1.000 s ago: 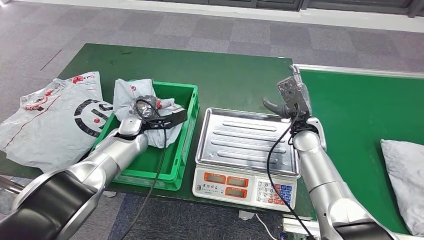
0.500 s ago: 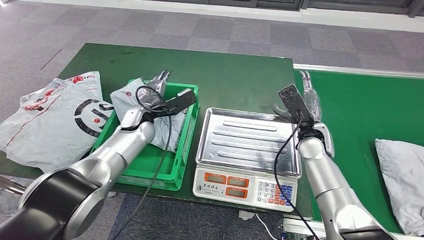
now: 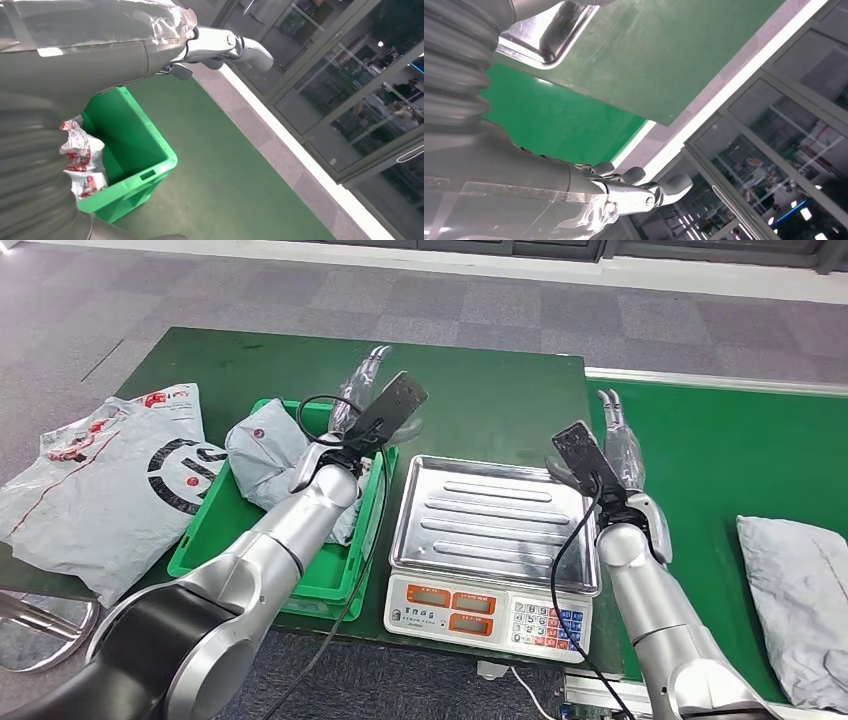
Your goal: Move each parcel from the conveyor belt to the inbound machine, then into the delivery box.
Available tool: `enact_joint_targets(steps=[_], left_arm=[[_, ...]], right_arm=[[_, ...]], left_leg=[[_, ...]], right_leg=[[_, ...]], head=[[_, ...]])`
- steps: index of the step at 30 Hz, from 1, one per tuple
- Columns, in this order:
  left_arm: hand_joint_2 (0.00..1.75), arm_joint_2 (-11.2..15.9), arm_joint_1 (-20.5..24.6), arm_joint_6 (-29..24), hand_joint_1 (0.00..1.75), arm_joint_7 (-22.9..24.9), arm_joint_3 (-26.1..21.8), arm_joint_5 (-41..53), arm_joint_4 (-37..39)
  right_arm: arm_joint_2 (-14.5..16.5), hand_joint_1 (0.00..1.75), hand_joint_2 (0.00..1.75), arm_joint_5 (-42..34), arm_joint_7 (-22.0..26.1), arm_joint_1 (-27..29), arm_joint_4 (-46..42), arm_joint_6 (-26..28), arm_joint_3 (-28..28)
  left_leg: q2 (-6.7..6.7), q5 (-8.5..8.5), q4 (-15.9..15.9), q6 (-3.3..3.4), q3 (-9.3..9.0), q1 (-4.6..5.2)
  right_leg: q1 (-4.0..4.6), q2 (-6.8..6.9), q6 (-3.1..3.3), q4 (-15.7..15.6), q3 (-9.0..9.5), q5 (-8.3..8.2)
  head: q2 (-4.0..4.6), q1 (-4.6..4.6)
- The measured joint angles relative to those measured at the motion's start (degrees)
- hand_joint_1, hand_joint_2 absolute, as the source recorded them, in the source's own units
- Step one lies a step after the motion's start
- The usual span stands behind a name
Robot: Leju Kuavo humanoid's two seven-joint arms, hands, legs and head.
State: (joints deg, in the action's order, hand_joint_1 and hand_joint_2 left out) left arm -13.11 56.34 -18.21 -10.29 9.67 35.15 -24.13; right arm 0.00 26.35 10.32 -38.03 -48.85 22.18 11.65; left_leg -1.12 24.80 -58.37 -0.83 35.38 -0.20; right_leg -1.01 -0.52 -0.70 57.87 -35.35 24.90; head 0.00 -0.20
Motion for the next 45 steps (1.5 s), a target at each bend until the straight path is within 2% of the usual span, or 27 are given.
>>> enact_joint_targets(steps=[4,7,9,13,16,18,22,27,32,39,45], left_arm=[[1.75,-0.4,0.0,0.4,0.00,-0.4,-0.8,-0.6,-0.1],[1.75,-1.0,0.0,2.8,0.00,-3.0,-2.0,-4.6,-0.2],[1.75,-1.7,-0.2,6.5,0.00,-6.3,-3.5,-10.3,-0.3],[1.75,-3.2,-2.0,17.2,0.00,-12.0,-6.3,-22.1,-0.7],[1.75,-4.3,-4.3,22.4,0.00,-12.6,-6.6,-26.3,-0.9],[1.75,-5.2,-5.6,23.6,0.00,-12.1,-6.6,-27.6,-0.9],[1.75,-6.1,-7.4,23.8,0.00,-11.0,-5.5,-30.8,-0.5],[1.75,-6.1,-8.3,21.9,0.00,-11.1,-1.2,-34.8,0.1],[1.75,-6.1,-8.7,19.7,0.00,-12.3,2.7,-35.8,0.5],[1.75,-6.0,-9.0,19.3,0.00,-13.3,4.7,-36.5,0.7],[1.75,-6.0,-9.2,18.6,0.00,-14.4,5.1,-37.9,0.7]], right_arm=[[0.0,0.00,1.75,0.0,0.0,0.0,0.0,0.0,0.0],[0.0,0.00,1.75,0.1,0.5,-0.1,0.2,0.0,-0.1],[-0.1,0.00,1.75,0.3,1.4,0.0,0.4,0.2,-0.2],[-0.3,0.00,1.75,1.9,3.1,1.5,0.3,1.5,-0.3],[-0.7,0.00,1.75,4.6,2.2,2.9,0.1,3.2,-0.4],[-1.3,0.00,1.75,6.8,1.7,3.4,0.2,5.1,-0.6],[-2.7,0.00,1.75,13.5,-0.1,4.5,0.8,11.1,-1.4],[-5.7,0.00,1.75,25.0,-3.5,7.5,1.5,17.2,-3.5],[-7.0,0.00,1.75,37.0,-3.8,13.2,-0.3,17.8,-10.3],[-7.3,0.00,1.75,43.3,-6.4,14.6,-0.6,17.8,-15.8],[-9.2,0.00,1.75,46.3,-10.1,14.4,3.4,17.8,-18.2]], left_leg=[[0.00,0.00,0.0,0.00,0.01,0.00],[-0.01,0.00,0.0,0.00,0.01,0.01],[-0.04,0.01,0.0,0.01,0.02,0.02],[-0.03,0.04,0.0,0.02,0.02,0.03],[-0.04,0.05,0.0,0.01,0.03,0.04],[-0.04,0.05,0.0,0.02,0.03,0.04],[0.00,0.06,0.0,0.01,0.03,0.04],[-0.05,0.07,0.0,0.02,0.03,0.04],[-0.07,0.13,0.0,0.05,0.08,0.04],[0.01,0.13,0.0,0.06,0.07,0.04],[-0.03,0.12,0.0,0.07,0.08,0.04]], right_leg=[[-0.01,0.00,0.00,0.0,0.00,0.00],[-0.02,0.00,0.00,0.0,0.00,0.00],[-0.03,0.03,-0.01,0.0,0.01,0.01],[-0.04,0.02,-0.01,0.0,0.02,0.01],[-0.04,0.02,-0.02,0.0,0.00,0.02],[-0.04,0.03,-0.02,0.0,-0.01,0.02],[-0.04,0.00,-0.02,0.0,-0.04,0.02],[-0.04,0.04,-0.02,0.0,-0.03,0.02],[-0.04,0.09,-0.02,0.0,-0.04,0.03],[-0.04,0.06,-0.02,0.0,-0.06,0.03],[-0.04,0.07,-0.02,0.0,-0.04,0.03]], head=[[0.00,0.00],[0.00,0.00],[0.00,0.00],[0.00,0.00],[0.00,0.00],[0.00,0.00],[0.00,0.00],[0.00,0.00],[0.00,0.00],[0.00,0.00],[0.00,0.00]])
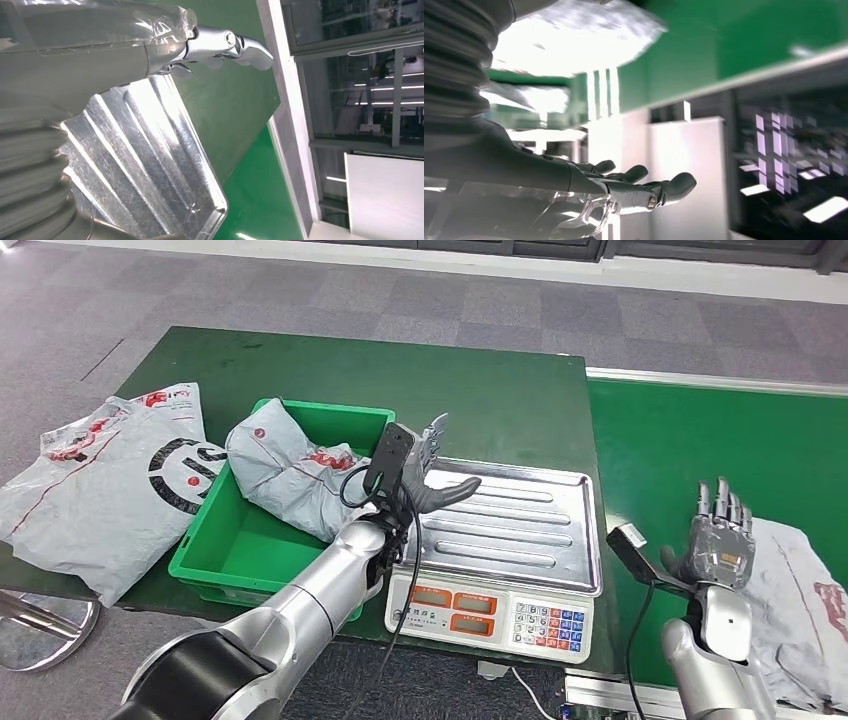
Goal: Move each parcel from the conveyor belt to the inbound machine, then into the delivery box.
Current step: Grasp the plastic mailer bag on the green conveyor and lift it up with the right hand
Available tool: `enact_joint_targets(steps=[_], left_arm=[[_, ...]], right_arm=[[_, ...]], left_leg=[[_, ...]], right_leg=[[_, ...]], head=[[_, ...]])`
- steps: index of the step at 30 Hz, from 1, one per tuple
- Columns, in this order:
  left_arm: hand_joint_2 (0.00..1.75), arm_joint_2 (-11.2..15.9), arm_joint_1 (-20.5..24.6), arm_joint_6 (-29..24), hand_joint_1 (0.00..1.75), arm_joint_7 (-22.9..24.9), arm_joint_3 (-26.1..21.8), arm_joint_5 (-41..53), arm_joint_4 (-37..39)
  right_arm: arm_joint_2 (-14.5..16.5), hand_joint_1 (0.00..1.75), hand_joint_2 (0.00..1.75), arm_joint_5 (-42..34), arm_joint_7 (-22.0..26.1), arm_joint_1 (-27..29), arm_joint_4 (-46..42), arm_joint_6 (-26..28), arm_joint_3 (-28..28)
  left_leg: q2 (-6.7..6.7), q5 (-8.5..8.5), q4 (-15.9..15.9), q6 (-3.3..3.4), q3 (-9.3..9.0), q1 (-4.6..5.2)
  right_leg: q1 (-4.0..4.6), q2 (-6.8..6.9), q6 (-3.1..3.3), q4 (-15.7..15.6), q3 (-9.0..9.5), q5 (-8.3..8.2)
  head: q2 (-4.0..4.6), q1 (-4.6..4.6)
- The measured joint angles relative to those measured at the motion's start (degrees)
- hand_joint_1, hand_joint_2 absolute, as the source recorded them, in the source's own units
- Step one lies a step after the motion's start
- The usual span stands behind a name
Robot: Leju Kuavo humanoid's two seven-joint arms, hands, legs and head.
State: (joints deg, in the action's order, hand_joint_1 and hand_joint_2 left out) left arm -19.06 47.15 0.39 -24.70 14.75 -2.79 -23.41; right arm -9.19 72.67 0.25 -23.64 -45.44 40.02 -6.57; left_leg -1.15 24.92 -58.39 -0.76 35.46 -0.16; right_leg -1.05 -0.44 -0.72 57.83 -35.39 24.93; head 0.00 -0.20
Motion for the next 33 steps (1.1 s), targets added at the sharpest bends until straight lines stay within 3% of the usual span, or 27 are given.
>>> enact_joint_targets(steps=[10,17,24,25,28,29,33], left_arm=[[1.75,0.5,0.0,-0.4,0.00,-0.2,0.0,-1.8,0.0],[1.75,1.3,0.0,-0.5,0.00,-0.2,0.0,-2.9,0.0],[1.75,2.1,-0.2,-0.9,0.00,-0.2,0.0,-3.3,-0.1],[1.75,2.2,-0.2,-1.0,0.00,-0.2,0.0,-3.3,-0.1],[1.75,2.6,-0.3,-1.1,0.00,-0.2,0.0,-3.6,-0.3],[1.75,2.8,-0.4,-1.1,0.00,-0.2,0.0,-3.7,-0.4],[1.75,3.7,-1.5,-1.4,0.00,-0.2,0.0,-3.8,-1.3]], right_arm=[[-5.4,0.00,1.75,0.5,-5.6,1.0,7.6,-1.0,-0.9],[-7.5,0.00,1.75,-0.2,-11.3,1.5,10.5,-13.6,-0.9],[-9.2,0.00,1.75,3.3,-16.9,1.2,11.0,-21.1,-0.6],[-9.6,0.10,1.75,4.2,-18.0,1.0,11.1,-22.7,-0.4],[-11.0,1.41,1.75,6.1,-20.0,0.8,11.6,-26.9,0.4],[-11.3,1.75,1.75,6.4,-20.1,0.8,11.7,-27.9,0.7],[-11.6,1.75,1.75,6.5,-20.2,1.0,11.8,-30.1,1.6]], left_leg=[[-0.02,0.05,0.0,0.01,0.07,0.02],[-0.03,0.04,0.0,0.01,0.07,0.01],[-0.15,0.02,0.0,0.03,0.08,0.02],[-0.18,0.02,0.0,0.04,0.08,0.02],[-0.27,0.02,0.0,0.05,0.08,0.02],[-0.28,0.02,0.0,0.06,0.08,0.02],[-0.27,0.03,0.0,0.07,0.08,0.02]], right_leg=[[-0.02,0.03,-0.06,0.0,-0.05,0.04],[-0.02,0.04,-0.05,0.0,-0.05,0.04],[-0.03,0.15,-0.07,0.0,0.01,0.05],[-0.03,0.19,-0.07,0.0,0.03,0.06],[-0.03,0.26,-0.11,0.0,0.09,0.08],[-0.03,0.27,-0.12,0.0,0.10,0.09],[-0.04,0.26,-0.12,0.0,0.12,0.09]], head=[[0.00,0.00],[0.00,0.00],[0.00,0.00],[0.00,0.00],[0.00,0.00],[0.00,0.00],[0.00,0.00]])
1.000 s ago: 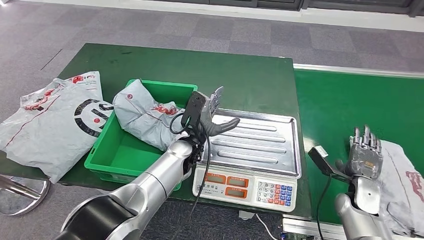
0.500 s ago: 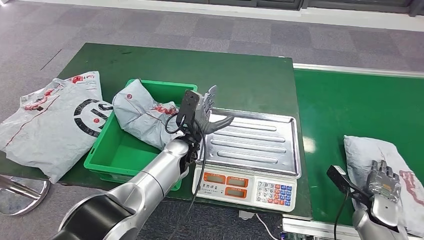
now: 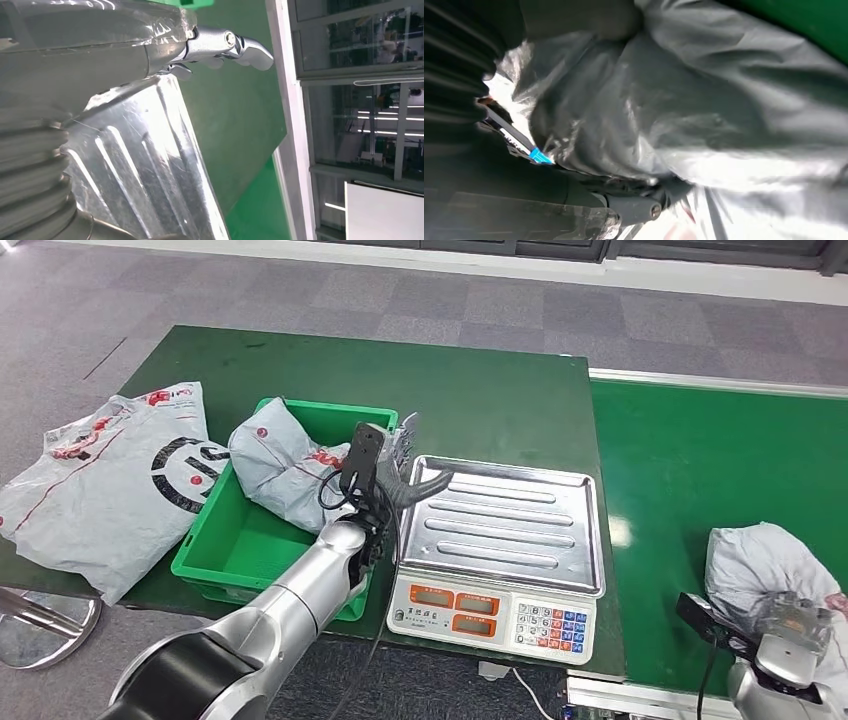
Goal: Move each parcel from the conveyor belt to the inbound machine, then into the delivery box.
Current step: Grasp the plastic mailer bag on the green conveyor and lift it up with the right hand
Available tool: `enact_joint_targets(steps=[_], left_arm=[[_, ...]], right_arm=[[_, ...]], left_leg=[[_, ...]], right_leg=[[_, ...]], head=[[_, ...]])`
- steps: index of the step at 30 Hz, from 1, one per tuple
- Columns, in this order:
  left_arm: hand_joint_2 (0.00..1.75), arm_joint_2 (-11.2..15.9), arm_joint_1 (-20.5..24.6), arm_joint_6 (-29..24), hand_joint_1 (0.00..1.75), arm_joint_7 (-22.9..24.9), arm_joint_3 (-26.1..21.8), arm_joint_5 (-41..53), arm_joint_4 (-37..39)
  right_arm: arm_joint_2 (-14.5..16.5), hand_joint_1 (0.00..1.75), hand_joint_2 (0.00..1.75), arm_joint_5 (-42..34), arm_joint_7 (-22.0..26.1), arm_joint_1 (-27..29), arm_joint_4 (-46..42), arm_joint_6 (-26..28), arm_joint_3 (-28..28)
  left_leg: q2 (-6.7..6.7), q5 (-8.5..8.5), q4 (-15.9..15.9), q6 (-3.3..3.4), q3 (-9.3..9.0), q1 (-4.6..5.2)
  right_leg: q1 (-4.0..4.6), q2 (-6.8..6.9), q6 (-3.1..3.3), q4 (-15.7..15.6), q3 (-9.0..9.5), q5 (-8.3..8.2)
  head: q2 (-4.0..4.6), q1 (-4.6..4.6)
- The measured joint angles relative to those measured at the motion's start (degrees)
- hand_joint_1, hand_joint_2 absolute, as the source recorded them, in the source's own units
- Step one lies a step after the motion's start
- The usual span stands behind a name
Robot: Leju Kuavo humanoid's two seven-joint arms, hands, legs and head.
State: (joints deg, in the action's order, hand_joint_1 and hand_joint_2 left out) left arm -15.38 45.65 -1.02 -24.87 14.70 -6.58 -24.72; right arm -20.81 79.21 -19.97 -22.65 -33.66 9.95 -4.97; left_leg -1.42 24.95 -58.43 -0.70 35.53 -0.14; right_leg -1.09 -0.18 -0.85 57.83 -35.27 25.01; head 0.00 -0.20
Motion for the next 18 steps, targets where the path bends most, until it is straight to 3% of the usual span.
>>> enact_joint_targets(steps=[11,18], left_arm=[[1.75,1.8,-2.5,-0.7,0.00,-0.7,-0.5,0.0,-2.4],[1.75,2.7,-3.2,-1.5,0.00,-1.5,-0.7,0.4,-3.7]], right_arm=[[1.5,1.75,1.75,-0.9,2.4,-4.2,0.9,1.8,1.1],[4.4,1.75,1.75,-6.2,10.5,-8.7,1.2,14.4,1.1]], left_leg=[[0.06,-0.03,0.0,0.00,-0.02,-0.01],[0.12,-0.06,0.0,-0.05,0.00,-0.01]], right_leg=[[0.01,-0.07,0.01,0.0,0.01,-0.01],[0.02,-0.12,0.04,0.0,-0.06,-0.04]], head=[[0.00,0.00],[0.00,0.01]])
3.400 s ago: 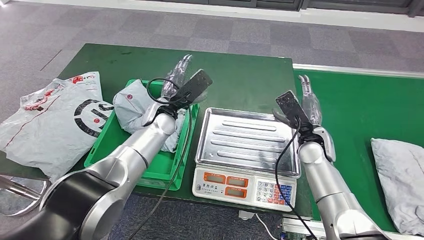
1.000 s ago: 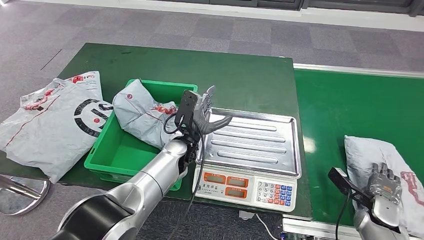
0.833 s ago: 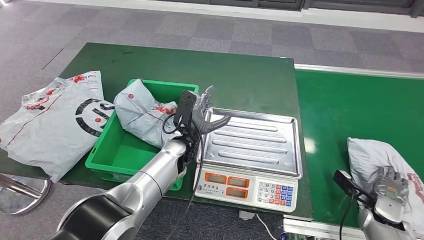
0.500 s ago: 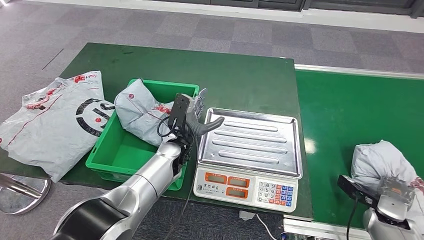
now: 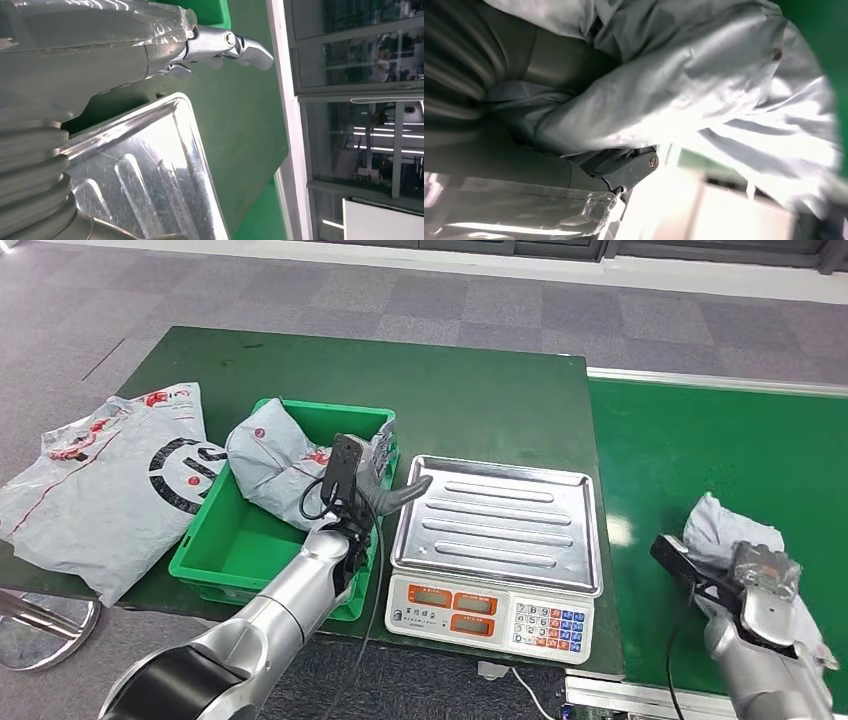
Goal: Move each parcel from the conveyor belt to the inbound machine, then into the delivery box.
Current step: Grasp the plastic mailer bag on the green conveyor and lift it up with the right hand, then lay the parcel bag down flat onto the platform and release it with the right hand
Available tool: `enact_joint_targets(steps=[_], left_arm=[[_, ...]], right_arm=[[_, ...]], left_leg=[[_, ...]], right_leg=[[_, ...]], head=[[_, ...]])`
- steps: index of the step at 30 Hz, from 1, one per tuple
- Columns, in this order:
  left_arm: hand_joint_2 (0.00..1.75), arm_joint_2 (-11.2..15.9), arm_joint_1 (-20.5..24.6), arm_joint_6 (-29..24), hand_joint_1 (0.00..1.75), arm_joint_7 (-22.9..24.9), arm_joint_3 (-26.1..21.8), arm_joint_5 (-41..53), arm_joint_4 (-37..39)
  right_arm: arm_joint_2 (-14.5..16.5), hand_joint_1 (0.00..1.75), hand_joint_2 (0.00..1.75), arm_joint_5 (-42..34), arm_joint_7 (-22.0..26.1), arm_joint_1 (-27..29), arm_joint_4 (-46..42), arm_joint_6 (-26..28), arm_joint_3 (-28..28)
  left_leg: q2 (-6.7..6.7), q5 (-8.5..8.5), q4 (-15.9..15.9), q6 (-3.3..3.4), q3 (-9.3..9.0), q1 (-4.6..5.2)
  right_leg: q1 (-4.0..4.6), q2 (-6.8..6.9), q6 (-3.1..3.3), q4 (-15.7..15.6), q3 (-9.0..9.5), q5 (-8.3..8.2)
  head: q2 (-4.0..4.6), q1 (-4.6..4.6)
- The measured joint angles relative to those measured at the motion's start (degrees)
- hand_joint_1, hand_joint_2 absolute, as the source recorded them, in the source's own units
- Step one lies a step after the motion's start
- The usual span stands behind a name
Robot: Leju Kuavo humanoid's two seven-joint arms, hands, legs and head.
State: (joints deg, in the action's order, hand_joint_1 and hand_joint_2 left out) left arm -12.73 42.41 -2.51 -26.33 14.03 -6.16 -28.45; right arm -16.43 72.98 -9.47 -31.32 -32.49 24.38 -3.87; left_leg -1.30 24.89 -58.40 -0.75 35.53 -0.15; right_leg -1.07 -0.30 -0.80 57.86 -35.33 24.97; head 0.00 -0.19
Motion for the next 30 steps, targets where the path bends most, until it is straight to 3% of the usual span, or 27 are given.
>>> enact_joint_targets(steps=[6,10,20,25,30], left_arm=[[1.75,0.1,-0.1,-0.3,0.00,-0.1,0.0,0.4,-0.5],[1.75,0.1,0.1,-0.8,0.00,0.0,0.0,1.7,-0.5],[1.75,-0.3,1.0,-1.7,0.00,-0.7,0.0,3.2,-0.5],[1.75,-0.5,2.1,-1.8,0.00,-1.2,0.0,3.6,0.0],[1.75,-1.3,3.3,-1.8,0.00,-1.1,0.0,4.4,0.5]], right_arm=[[2.4,1.75,1.75,-2.1,1.7,-2.3,-2.7,2.6,0.0],[3.4,1.75,1.75,-6.8,7.1,-1.5,-7.9,9.1,0.1],[4.3,1.75,1.75,-13.6,10.0,0.9,-23.8,9.5,3.2],[5.9,1.75,1.75,-15.7,9.6,-2.1,-26.6,4.3,7.8],[9.0,1.75,1.75,-23.5,10.1,-6.1,-27.1,-8.0,14.5]], left_leg=[[-0.23,-0.06,0.0,0.00,0.05,-0.01],[-0.19,-0.06,0.0,0.00,0.11,0.00],[-0.11,-0.05,0.0,0.00,0.13,0.00],[0.07,-0.08,0.0,-0.04,0.08,-0.01],[0.04,-0.13,0.0,-0.09,0.07,-0.05]], right_leg=[[0.01,0.21,0.01,0.0,-0.01,0.01],[-0.02,0.13,0.01,0.0,-0.07,0.01],[-0.02,0.10,0.01,0.0,-0.10,0.01],[0.01,-0.05,0.07,0.0,-0.15,-0.04],[0.04,-0.07,0.09,0.1,-0.15,-0.06]], head=[[0.00,-0.01],[0.00,-0.01],[0.00,-0.01],[0.00,-0.01],[0.00,-0.01]])
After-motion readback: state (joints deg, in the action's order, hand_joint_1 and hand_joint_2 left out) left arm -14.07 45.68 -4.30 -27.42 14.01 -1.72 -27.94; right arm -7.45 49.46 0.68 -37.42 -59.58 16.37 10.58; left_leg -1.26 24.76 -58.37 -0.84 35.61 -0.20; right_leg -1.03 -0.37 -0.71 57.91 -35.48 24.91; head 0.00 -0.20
